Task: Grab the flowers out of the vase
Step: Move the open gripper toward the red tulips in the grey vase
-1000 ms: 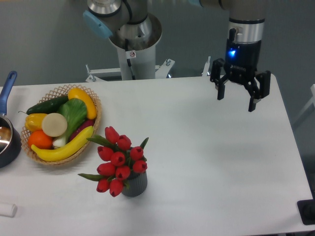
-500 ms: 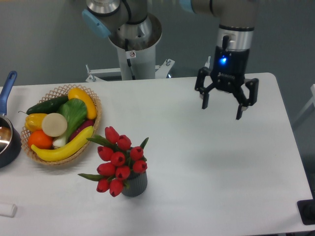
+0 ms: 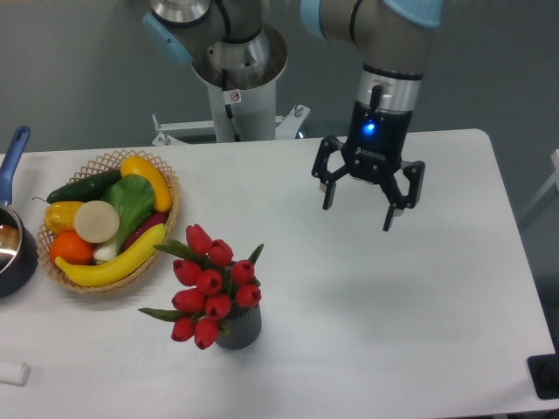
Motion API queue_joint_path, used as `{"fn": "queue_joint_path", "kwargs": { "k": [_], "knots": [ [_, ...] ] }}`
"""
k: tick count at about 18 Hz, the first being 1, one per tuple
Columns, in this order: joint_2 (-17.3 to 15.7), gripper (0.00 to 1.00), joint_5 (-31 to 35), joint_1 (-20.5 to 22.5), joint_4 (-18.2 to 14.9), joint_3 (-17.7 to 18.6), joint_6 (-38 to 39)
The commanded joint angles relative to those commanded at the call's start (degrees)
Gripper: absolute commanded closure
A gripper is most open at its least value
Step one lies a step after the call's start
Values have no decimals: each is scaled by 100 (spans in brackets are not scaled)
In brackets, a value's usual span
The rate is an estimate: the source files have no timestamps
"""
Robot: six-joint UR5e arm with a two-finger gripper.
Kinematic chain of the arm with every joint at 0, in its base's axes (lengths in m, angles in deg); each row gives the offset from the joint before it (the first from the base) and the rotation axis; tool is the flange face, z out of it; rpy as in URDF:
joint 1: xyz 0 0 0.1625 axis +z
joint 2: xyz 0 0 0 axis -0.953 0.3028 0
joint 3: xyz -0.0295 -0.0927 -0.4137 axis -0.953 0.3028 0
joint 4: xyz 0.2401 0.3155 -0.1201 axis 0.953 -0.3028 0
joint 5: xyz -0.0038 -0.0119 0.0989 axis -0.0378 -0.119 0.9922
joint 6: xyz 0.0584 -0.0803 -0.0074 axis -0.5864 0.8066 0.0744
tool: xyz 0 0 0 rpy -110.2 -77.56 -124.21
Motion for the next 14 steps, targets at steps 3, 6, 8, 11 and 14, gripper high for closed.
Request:
{"fn": "queue_joint_path", "kwargs": {
  "k": [3,6,8,11,14],
  "knots": [
    [-9,0,-9,-18,18,245,-17],
    [-17,0,-18,-27,115,439,-96],
    [-17,0,-193,-105,115,501,-105],
    [9,0,-780,-255,124,615,-70],
    [176,0,-1599,-264,124,721,-97]
  ]
}}
